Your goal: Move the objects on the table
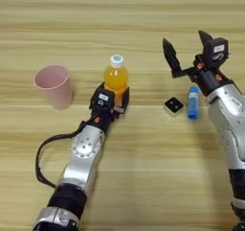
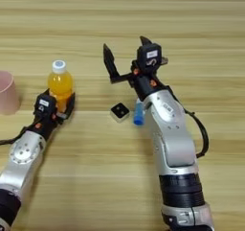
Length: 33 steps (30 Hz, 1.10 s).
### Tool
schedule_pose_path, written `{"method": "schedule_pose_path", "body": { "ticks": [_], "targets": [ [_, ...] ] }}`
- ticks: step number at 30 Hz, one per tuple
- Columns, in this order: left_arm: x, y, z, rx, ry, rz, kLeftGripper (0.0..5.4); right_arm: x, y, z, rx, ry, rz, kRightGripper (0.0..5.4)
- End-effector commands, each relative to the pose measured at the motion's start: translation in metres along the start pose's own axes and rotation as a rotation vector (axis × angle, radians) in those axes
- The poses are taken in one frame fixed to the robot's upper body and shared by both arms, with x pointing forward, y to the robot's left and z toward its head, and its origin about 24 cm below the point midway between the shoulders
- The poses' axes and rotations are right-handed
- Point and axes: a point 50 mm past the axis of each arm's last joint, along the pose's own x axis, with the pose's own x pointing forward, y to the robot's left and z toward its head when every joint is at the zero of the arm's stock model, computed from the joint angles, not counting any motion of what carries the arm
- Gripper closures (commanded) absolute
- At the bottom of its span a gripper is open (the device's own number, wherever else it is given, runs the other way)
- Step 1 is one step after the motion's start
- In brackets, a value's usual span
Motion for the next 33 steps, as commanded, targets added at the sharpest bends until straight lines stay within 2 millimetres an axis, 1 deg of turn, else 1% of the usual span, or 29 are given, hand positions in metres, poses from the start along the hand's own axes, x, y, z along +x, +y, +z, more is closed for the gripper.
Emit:
{"method": "schedule_pose_path", "body": {
  "ticks": [1, 12, 15, 16, 22, 28, 33],
  "targets": [
    [0.001, 0.003, 0.002, 0.025, -0.023, 0.021, 2.02, 0.002, 0.000, 0.002, -0.009, -0.014, -0.006, 0.00],
    [0.000, 0.005, -0.004, 0.054, -0.001, 0.039, 2.02, 0.000, -0.003, -0.003, -0.004, 0.001, -0.021, 0.00],
    [0.000, 0.005, -0.005, 0.058, 0.003, 0.041, 1.63, -0.001, -0.004, -0.004, -0.004, 0.003, -0.023, 0.00],
    [0.000, 0.005, -0.005, 0.058, 0.004, 0.041, 1.40, -0.001, -0.004, -0.004, -0.003, 0.004, -0.023, 0.00],
    [0.000, 0.004, -0.005, 0.059, 0.006, 0.042, 0.97, -0.002, -0.007, -0.008, -0.003, 0.019, -0.040, 0.00],
    [-0.001, 0.003, -0.005, 0.060, 0.003, 0.044, 0.49, -0.007, -0.022, -0.022, -0.051, 0.082, -0.131, 0.00],
    [-0.001, 0.002, -0.005, 0.058, 0.003, 0.046, 0.02, -0.011, -0.036, -0.028, -0.097, 0.095, -0.191, 0.00]
  ]
}}
